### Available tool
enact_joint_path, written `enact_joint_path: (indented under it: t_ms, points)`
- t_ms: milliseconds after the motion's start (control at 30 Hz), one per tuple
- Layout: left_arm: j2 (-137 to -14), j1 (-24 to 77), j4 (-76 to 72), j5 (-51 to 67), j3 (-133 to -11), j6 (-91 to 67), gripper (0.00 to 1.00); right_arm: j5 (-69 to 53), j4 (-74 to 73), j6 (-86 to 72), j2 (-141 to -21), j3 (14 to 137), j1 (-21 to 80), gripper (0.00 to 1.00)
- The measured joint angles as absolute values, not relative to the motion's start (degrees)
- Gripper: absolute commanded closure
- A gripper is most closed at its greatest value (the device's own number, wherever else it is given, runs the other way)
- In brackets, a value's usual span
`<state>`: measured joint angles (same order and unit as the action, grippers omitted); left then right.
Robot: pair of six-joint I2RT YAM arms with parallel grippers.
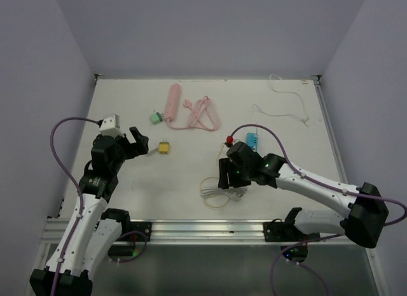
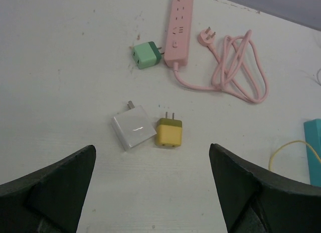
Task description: Pull the plug off the socket
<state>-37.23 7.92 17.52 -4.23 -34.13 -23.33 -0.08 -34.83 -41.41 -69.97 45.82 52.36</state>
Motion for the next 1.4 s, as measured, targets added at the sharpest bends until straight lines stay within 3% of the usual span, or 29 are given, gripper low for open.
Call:
enact_joint_path:
  t_ms: [233, 500, 700, 900, 1167, 1400]
  points:
    - [-40.51, 8.95, 18.74, 3.51, -34.87, -24.95, 0.02, 7.7, -36.23, -39.38, -62.98, 52.05, 48.71, 0.34]
    - [-44.01, 17.69, 18.94, 4.25, -40.14, -28.36, 0.02, 8.91, -35.48, -35.9, -58.19, 48.38, 22.44, 0.41]
    - [-46.44, 21.26, 19.05, 3.36, -40.16, -29.93, 0.02, 0.6, -28.4, -33.19, -68.1, 48.4, 7.22, 0.45]
    - [-46.5, 23.46, 19.05, 2.94, -40.16, -31.0, 0.02, -7.88, -21.69, -31.94, -81.6, 48.4, 6.13, 0.48]
    - [-46.5, 28.95, 19.05, 2.02, -39.97, -33.01, 0.02, -16.03, -12.51, -30.94, -86.04, 46.11, 7.05, 0.51]
    - [-47.16, 34.24, 19.05, -0.49, -38.68, -35.81, 0.02, -17.63, -7.18, -29.91, -90.13, 44.49, 15.68, 0.52]
